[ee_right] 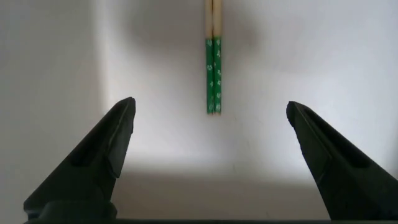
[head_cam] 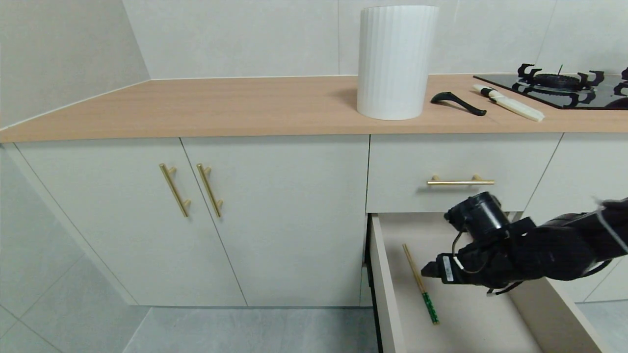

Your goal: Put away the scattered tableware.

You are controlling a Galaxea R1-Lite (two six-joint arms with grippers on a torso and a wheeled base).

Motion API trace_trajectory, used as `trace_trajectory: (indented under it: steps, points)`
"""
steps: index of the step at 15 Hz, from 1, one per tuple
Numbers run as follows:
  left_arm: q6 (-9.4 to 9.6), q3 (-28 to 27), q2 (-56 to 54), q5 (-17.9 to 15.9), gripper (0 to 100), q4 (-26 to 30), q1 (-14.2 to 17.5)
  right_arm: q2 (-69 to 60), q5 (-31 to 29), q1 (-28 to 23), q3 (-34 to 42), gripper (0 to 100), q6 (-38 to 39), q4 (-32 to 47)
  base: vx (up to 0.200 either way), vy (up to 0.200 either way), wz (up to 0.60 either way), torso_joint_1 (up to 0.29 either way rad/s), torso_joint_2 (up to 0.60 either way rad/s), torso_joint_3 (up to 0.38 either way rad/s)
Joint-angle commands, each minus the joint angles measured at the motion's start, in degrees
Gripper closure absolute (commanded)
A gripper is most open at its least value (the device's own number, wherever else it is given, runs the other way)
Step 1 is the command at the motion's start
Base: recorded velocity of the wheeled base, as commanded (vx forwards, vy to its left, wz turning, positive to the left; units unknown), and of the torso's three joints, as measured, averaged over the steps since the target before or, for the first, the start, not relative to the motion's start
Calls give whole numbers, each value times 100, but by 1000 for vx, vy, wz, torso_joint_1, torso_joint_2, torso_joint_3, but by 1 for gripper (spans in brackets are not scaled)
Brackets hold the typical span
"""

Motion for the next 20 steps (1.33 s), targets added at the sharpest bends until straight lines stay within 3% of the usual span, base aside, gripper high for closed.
trace_trajectory:
  steps: [1,4,14,20]
  points:
    - [-2,0,0,2,0,0,0,-1587,7,-152,103,0,-212,218,0,0,0,0,0,0]
    - [-2,0,0,2,0,0,0,-2167,-2,-257,138,0,-352,236,0,0,0,0,0,0]
    - [-2,0,0,2,0,0,0,-2194,-45,-486,138,0,-537,183,0,0,0,2,-8,-5]
    - [-2,0,0,2,0,0,0,-2202,-45,-548,147,0,-660,183,0,0,0,101,-364,-281]
